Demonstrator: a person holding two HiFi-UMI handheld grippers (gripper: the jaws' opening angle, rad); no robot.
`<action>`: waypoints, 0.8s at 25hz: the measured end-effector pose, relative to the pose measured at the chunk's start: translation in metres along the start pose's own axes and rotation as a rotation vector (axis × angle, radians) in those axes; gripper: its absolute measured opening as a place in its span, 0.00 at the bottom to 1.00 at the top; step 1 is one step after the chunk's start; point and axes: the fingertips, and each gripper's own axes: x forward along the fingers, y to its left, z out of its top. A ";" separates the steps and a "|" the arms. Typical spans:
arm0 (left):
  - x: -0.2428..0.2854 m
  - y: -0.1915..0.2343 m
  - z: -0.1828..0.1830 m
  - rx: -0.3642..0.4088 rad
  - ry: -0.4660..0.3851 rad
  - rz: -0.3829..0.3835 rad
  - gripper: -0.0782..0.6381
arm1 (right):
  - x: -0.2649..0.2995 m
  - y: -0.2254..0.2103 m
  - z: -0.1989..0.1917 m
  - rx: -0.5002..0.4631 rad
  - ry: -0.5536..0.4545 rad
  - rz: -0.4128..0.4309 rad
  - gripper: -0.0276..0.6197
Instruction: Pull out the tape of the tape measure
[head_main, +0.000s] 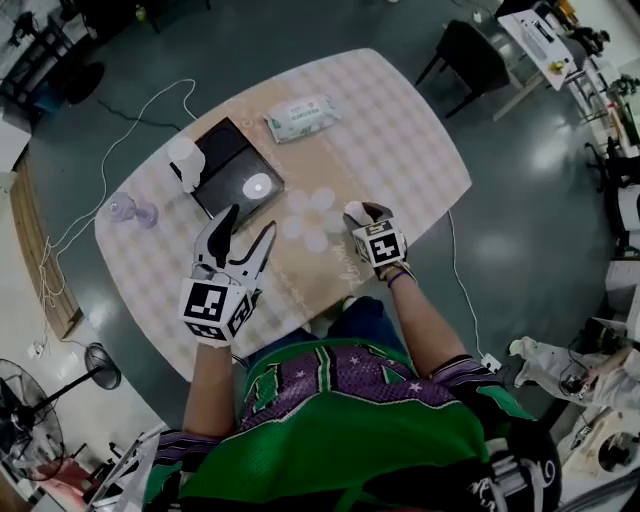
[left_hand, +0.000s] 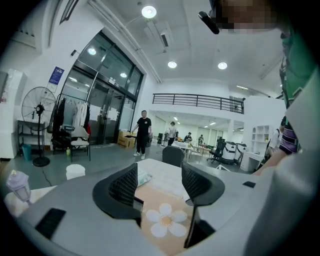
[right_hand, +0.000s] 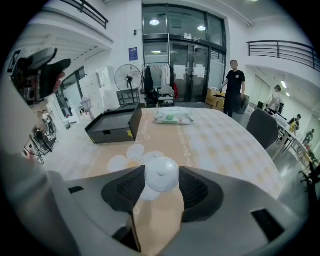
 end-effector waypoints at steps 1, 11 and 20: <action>0.000 -0.001 0.002 0.002 -0.003 0.001 0.52 | -0.007 0.002 0.005 -0.010 -0.012 0.011 0.38; 0.019 -0.034 0.046 0.033 -0.069 0.069 0.52 | -0.091 -0.015 0.083 -0.058 -0.188 0.198 0.38; 0.034 -0.093 0.090 0.113 -0.084 0.091 0.52 | -0.197 -0.048 0.146 -0.080 -0.372 0.277 0.38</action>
